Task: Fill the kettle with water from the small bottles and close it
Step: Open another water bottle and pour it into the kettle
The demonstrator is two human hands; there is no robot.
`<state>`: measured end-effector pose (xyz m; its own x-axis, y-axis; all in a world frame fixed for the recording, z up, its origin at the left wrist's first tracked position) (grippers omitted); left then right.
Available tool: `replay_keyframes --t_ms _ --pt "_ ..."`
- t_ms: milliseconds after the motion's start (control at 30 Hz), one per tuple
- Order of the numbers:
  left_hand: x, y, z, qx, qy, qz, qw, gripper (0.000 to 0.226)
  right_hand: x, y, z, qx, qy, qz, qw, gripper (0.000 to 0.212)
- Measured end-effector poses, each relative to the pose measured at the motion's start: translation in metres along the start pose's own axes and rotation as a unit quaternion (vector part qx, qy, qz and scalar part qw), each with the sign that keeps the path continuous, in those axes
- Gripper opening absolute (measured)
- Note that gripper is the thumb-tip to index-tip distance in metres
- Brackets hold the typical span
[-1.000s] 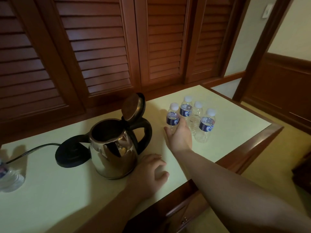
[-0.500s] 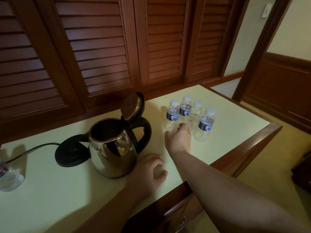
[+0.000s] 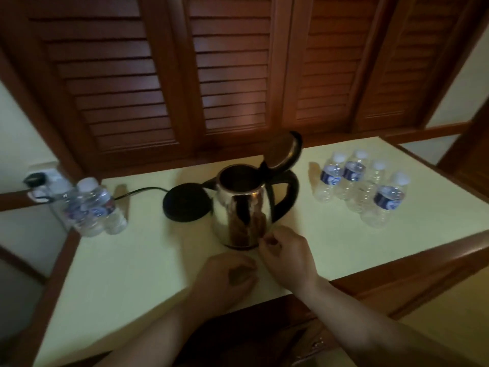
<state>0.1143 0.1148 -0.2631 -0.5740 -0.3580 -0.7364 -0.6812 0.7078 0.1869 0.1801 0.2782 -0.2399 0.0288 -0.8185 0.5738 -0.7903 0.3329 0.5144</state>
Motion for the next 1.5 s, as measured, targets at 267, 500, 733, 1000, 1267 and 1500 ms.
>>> replay_keyframes --t_ms 267,500,733,1000,1267,1500 --pt "0.058 -0.054 -0.102 -0.143 0.021 -0.121 0.982 0.018 0.087 0.005 0.084 0.152 0.082 -0.085 0.981 0.036" --pt "0.101 -0.081 -0.168 -0.245 -0.001 -0.198 0.949 0.016 0.133 0.030 0.155 0.277 0.008 -0.133 0.952 0.054" --pt "0.143 -0.082 -0.240 -0.390 -0.065 -0.293 0.870 0.030 0.137 0.037 0.171 0.330 -0.062 -0.112 0.935 0.064" --pt "0.175 -0.039 -0.282 -0.309 -0.177 -0.295 0.887 0.107 0.130 0.034 0.175 0.340 -0.068 -0.105 0.932 0.067" --pt "0.168 -0.059 -0.271 -0.255 -0.218 -0.271 0.902 0.058 0.126 0.036 0.178 0.342 -0.064 -0.103 0.932 0.067" --pt "0.131 -0.101 -0.221 -0.234 -0.195 -0.274 0.912 0.055 0.122 0.035 0.180 0.326 -0.042 -0.100 0.939 0.065"
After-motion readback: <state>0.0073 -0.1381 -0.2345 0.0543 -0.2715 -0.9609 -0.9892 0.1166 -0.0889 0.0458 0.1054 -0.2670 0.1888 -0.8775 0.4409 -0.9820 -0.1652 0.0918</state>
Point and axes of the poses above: each hand's wrist, its own y-axis towards the middle knuckle, its own z-axis out of the palm, x = y × z, the point moved 7 cm from there along y, towards the middle knuckle, and after that the axes turned 8 degrees about -z, right-handed, at the moved point
